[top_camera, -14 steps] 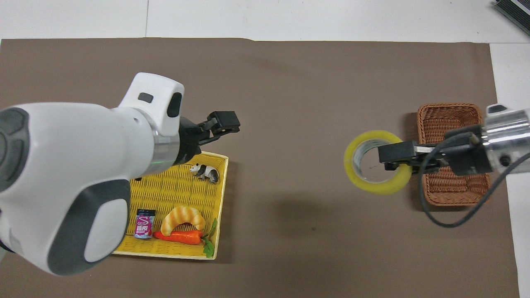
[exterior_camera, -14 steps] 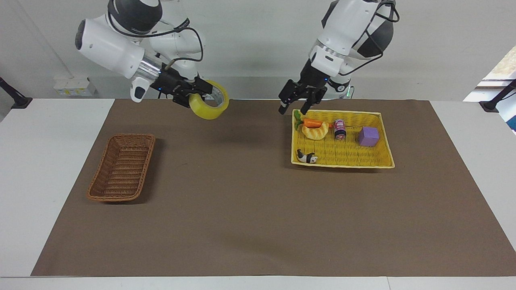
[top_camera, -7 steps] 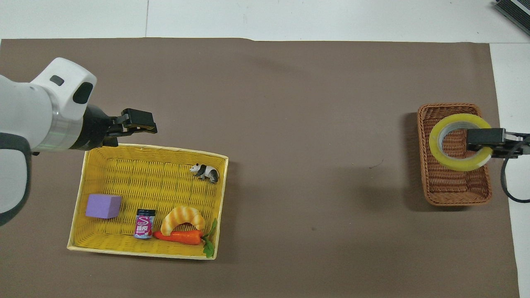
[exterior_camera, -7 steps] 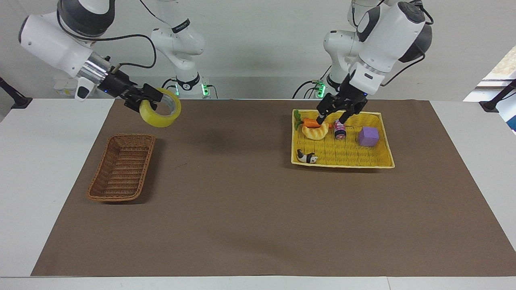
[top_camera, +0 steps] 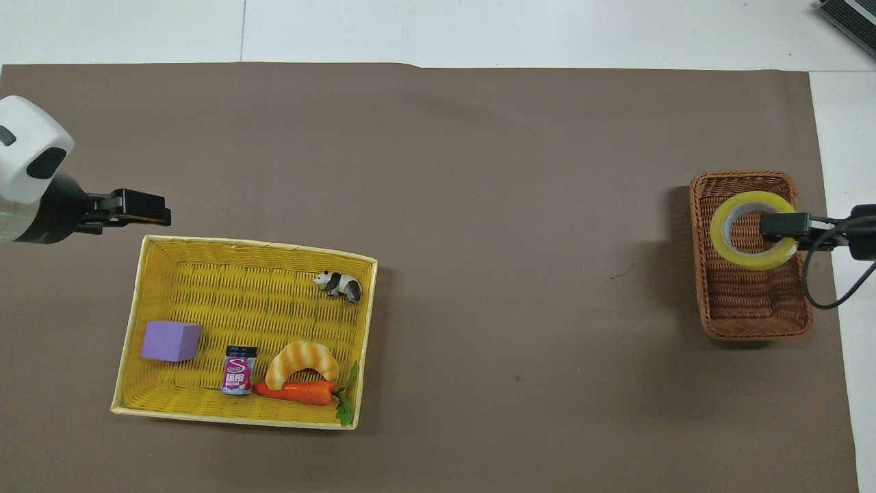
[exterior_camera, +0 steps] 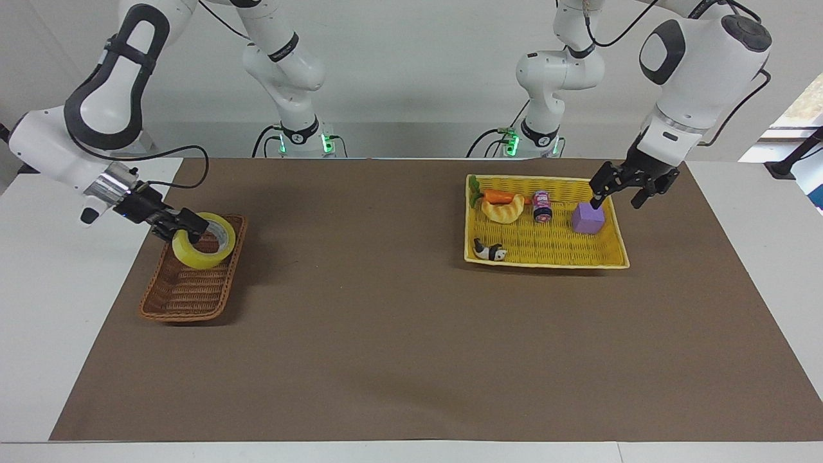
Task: Move tape to another basket
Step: 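Carry the tape into the wicker basket while the left gripper withdraws, then lower the tape into the basket and open the right gripper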
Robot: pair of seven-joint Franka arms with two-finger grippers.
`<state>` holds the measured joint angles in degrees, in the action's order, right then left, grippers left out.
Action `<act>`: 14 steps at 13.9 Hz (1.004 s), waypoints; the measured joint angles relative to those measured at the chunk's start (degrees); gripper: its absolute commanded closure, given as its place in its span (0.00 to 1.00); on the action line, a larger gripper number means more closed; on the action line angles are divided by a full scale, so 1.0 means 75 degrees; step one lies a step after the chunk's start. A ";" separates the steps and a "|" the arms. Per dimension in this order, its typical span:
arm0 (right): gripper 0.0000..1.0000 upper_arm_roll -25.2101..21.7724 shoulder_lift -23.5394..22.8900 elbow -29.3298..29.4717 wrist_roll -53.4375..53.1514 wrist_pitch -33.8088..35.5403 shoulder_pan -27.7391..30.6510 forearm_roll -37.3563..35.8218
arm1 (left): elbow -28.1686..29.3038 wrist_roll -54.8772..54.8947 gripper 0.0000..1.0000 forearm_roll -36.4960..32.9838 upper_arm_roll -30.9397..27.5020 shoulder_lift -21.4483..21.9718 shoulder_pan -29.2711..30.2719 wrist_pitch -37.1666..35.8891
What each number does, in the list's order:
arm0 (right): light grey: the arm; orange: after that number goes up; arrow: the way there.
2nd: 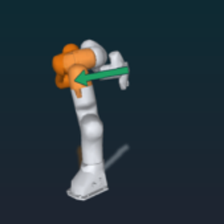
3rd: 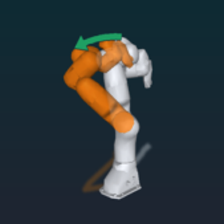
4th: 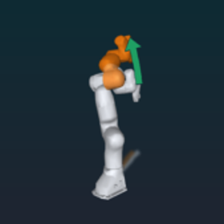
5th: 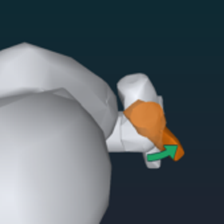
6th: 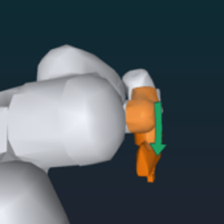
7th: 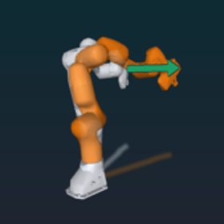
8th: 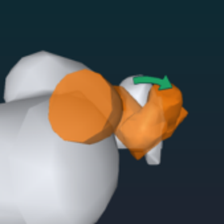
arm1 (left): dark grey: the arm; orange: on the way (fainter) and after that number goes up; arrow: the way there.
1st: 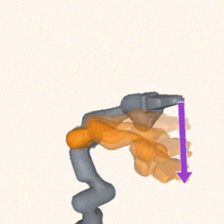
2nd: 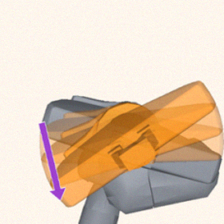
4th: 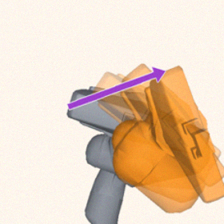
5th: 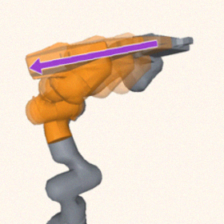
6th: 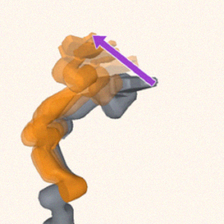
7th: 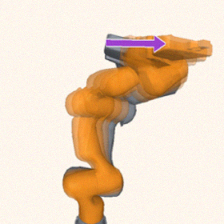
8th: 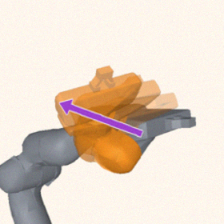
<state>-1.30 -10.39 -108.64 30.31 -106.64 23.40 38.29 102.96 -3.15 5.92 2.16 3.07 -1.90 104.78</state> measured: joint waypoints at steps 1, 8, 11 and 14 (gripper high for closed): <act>1.00 -0.0003 -0.0095 -0.0009 0.0216 0.0002 0.0142 -0.0007 | -0.0026 0.0222 0.00 -0.0157 -0.0002 -0.0001 0.0086 -0.0070; 1.00 0.0003 -0.0840 -0.0011 0.0942 -0.0125 0.0619 -0.0005 | -0.1019 0.0817 0.00 -0.0784 0.0011 -0.0013 0.0168 -0.1418; 1.00 0.0011 -0.0915 -0.0017 0.0942 -0.0300 0.0601 -0.0004 | -0.1284 0.0883 0.00 -0.0788 0.0003 -0.0001 0.0247 -0.1787; 1.00 0.0015 -0.1004 -0.0023 0.0942 -0.0363 0.0577 -0.0004 | -0.1284 0.0891 0.00 -0.0788 0.0008 -0.0017 0.0315 -0.1787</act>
<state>-1.19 -17.92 -108.81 37.38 -109.37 27.73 38.26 93.34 3.53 0.01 2.22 2.95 0.46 91.37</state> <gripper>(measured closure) 1.000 0.000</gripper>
